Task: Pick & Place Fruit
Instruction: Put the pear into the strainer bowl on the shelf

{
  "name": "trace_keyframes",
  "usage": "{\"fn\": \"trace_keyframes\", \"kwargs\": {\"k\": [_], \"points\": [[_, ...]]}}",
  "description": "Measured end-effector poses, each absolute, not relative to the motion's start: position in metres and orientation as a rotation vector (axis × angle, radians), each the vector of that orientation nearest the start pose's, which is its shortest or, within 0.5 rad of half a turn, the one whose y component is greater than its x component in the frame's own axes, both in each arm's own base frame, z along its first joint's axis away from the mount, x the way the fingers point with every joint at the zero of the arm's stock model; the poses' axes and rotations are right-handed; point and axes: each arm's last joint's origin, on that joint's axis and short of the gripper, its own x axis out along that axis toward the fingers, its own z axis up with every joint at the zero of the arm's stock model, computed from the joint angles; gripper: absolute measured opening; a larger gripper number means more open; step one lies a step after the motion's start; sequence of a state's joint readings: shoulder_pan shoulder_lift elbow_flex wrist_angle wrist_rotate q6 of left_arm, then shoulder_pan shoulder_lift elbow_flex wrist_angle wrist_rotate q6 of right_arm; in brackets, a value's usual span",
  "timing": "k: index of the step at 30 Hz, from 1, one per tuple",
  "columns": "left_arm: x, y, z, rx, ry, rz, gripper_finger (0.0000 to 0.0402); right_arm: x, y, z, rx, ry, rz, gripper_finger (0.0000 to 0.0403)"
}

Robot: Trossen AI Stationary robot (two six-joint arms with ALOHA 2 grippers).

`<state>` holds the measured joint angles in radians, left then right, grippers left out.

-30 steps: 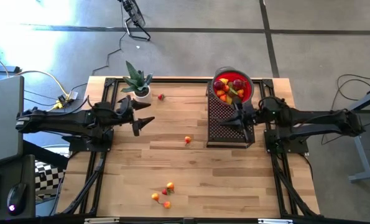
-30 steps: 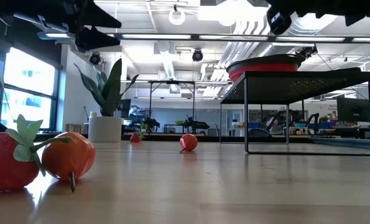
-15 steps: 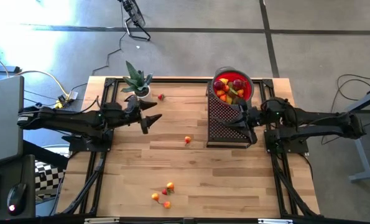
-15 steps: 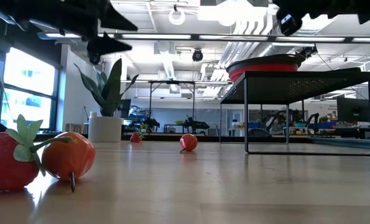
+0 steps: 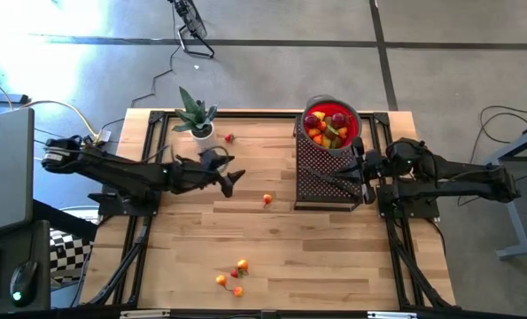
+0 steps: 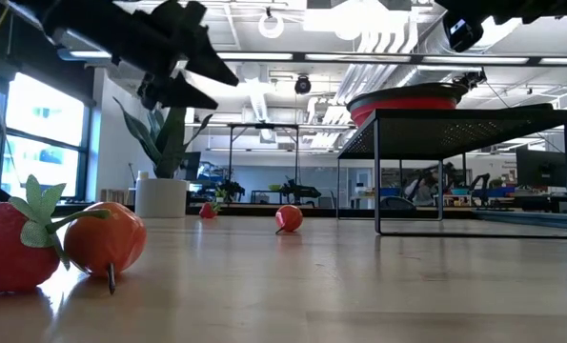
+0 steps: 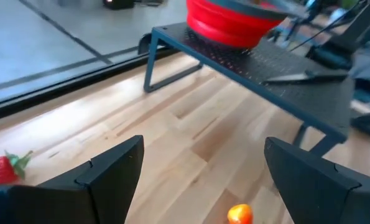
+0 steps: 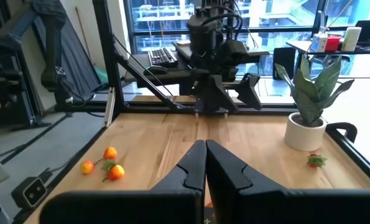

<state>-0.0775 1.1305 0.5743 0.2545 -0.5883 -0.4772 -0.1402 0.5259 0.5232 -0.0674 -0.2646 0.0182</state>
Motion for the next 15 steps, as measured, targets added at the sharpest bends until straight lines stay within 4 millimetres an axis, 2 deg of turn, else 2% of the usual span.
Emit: {"fn": "trace_keyframes", "kwargs": {"k": [9, 15], "points": [[0.269, -0.037, 0.247, -0.323, 0.291, 0.631, 0.0328, 0.132, -0.011, 0.288, 0.049, 0.080, 0.124, 0.0003], [0.293, -0.051, 0.242, -0.295, 0.361, 0.628, 0.0328, 0.132, -0.011, 0.288, 0.072, 0.083, 0.123, 0.0003]]}}
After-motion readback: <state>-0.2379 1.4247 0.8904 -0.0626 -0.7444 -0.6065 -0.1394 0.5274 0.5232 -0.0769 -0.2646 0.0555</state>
